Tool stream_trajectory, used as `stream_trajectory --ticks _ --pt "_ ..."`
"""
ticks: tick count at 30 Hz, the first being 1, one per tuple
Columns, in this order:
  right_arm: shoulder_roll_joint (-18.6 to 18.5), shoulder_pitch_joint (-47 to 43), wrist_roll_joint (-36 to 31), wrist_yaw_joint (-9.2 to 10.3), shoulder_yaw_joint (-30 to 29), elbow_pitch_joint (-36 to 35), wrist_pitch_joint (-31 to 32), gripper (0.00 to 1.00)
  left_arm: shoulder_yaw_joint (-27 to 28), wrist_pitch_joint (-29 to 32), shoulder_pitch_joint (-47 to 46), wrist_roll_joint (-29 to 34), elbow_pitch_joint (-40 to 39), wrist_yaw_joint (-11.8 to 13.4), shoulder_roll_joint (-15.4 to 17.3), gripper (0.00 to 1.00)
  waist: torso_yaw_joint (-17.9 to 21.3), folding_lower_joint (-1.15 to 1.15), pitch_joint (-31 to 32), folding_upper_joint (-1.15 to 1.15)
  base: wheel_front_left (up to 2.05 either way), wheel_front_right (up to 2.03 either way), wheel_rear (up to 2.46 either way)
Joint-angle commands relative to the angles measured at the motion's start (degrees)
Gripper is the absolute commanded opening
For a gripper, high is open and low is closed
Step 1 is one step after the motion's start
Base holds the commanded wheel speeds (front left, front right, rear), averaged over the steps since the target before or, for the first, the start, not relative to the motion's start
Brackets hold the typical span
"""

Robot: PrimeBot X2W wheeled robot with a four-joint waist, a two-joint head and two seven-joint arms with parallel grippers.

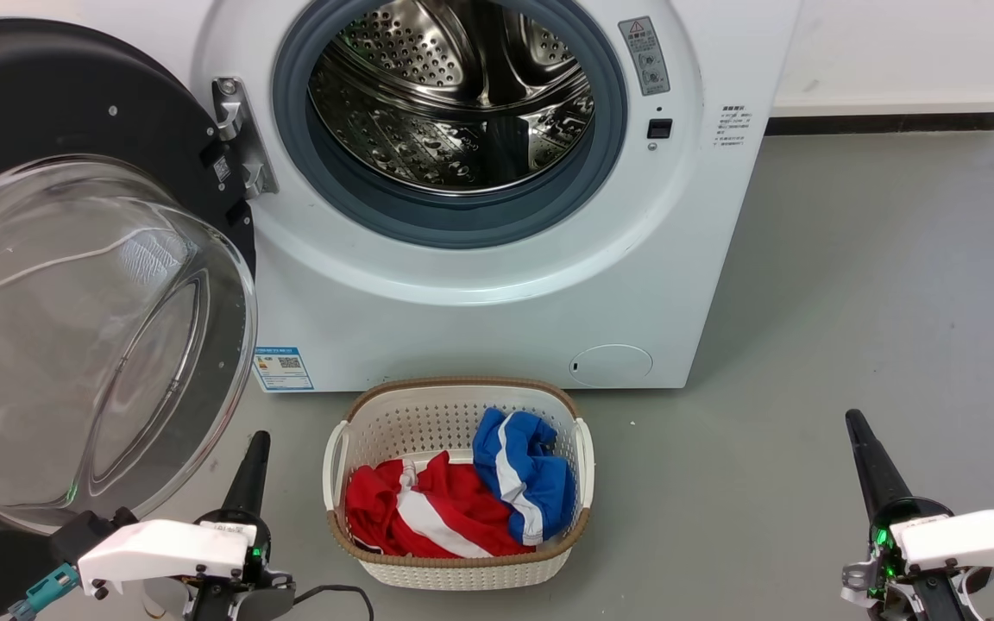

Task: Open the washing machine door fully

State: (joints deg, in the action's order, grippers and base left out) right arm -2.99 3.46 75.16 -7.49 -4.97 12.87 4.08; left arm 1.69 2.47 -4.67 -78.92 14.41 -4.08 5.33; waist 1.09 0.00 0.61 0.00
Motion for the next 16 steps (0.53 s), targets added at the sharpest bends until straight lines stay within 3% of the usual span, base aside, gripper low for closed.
stream_trajectory --ticks 1,16 --pt "-0.1 1.1 1.2 0.00 -0.1 -0.2 0.2 0.00 0.4 0.4 -1.0 -0.9 -0.4 -0.7 0.0 0.00 0.0 0.00 0.0 0.00 0.00 0.00 0.00" --pt "0.0 2.0 8.4 0.00 -0.8 0.4 1.2 0.00 2.5 2.1 -1.5 -6.5 -0.4 -2.0 -1.2 0.00 -0.5 0.00 -0.3 0.00 0.00 0.00 0.00"
